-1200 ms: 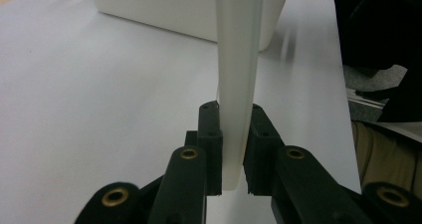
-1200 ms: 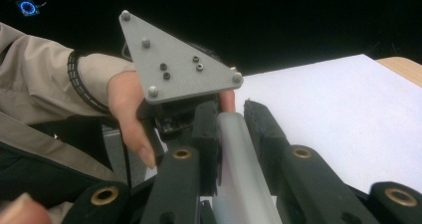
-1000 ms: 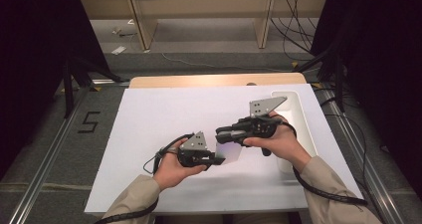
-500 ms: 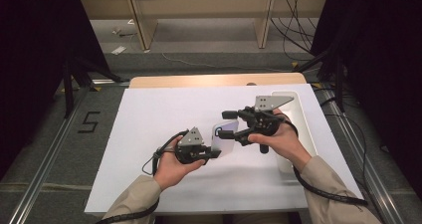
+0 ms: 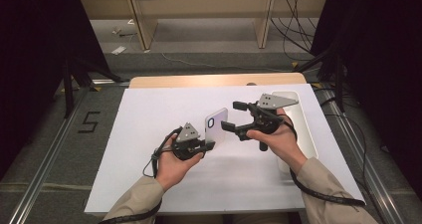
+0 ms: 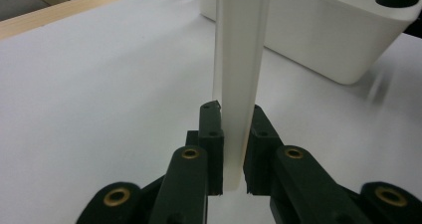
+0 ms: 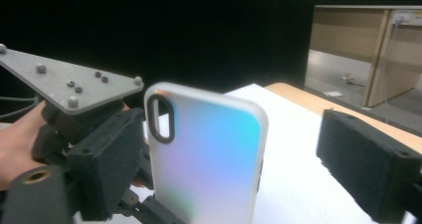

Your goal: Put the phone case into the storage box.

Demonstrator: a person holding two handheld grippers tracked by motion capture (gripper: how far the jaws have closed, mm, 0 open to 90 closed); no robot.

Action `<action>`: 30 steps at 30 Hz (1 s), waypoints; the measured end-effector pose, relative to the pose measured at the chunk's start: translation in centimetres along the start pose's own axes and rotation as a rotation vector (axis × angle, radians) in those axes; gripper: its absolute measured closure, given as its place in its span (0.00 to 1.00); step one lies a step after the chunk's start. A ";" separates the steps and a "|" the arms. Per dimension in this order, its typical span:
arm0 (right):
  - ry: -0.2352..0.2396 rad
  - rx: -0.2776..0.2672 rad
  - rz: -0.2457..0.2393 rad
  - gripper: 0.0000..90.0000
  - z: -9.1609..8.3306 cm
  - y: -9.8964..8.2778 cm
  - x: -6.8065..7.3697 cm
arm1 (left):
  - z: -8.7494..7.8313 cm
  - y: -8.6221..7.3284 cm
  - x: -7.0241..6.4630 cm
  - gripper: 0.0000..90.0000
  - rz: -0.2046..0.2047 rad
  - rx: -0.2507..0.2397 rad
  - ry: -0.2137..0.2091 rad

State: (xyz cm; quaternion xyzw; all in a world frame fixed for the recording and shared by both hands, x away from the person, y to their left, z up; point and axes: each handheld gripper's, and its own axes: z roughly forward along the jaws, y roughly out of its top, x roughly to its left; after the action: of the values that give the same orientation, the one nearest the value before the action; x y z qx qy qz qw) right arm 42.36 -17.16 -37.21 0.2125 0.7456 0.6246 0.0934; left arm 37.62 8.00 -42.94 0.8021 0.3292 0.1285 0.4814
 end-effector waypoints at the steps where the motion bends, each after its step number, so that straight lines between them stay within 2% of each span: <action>1: -0.004 0.000 -0.002 0.10 0.0 0.0 0.0 | 0.0 0.0 0.0 0.90 -0.008 -0.005 0.012; 7: -0.058 -0.004 0.011 0.04 0.3 -0.4 0.0 | -0.1 0.2 0.2 0.90 -0.062 -0.012 0.055; 11: -0.092 -0.010 0.029 0.02 0.5 -0.7 0.2 | 0.0 0.3 0.1 0.90 -0.078 -0.008 0.067; 18: -0.119 -0.031 0.043 0.01 1.0 -0.8 0.8 | 0.3 0.4 -0.1 0.90 -0.087 0.007 0.074; 30: -0.142 -0.028 0.051 0.00 1.9 -1.0 1.6 | 1.4 0.8 -1.3 0.90 -0.086 0.022 0.063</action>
State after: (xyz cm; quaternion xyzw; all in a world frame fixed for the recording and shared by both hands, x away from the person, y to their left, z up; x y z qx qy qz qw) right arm 41.47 -14.85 -38.34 0.2739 0.7228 0.6204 0.1330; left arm 37.74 5.90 -42.81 0.7881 0.3796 0.1294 0.4671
